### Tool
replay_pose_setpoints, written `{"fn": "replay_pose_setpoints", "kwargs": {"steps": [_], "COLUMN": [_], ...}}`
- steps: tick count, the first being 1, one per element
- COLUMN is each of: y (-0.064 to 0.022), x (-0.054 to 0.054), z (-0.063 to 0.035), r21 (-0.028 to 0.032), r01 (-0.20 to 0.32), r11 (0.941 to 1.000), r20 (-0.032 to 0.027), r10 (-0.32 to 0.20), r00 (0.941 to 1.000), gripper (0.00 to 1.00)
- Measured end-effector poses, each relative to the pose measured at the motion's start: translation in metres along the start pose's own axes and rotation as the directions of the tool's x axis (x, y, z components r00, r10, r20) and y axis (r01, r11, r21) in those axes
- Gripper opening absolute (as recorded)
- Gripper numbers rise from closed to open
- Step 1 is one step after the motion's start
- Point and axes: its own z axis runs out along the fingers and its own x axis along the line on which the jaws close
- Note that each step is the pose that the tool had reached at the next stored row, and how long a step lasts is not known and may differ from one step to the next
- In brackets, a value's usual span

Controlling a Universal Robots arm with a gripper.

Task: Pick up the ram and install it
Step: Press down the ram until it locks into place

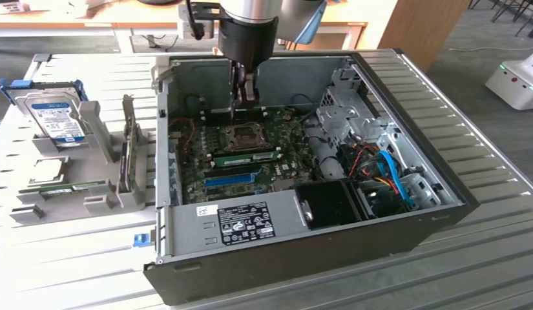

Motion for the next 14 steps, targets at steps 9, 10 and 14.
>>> {"fn": "replay_pose_setpoints", "kwargs": {"steps": [9, 10, 14], "y": [-0.0086, -0.0103, -0.0164], "x": [0.000, 0.000, 0.000], "z": [-0.0004, -0.0004, -0.0007], "r21": [0.0000, 0.0000, 0.0000], "r01": [0.000, 0.000, 0.000], "r11": [1.0000, 1.0000, 1.0000], "r20": [0.0000, 0.0000, 0.0000], "r10": [0.000, 0.000, 0.000], "r00": [1.0000, 1.0000, 1.0000], "gripper": [0.11, 0.11, 0.11]}}
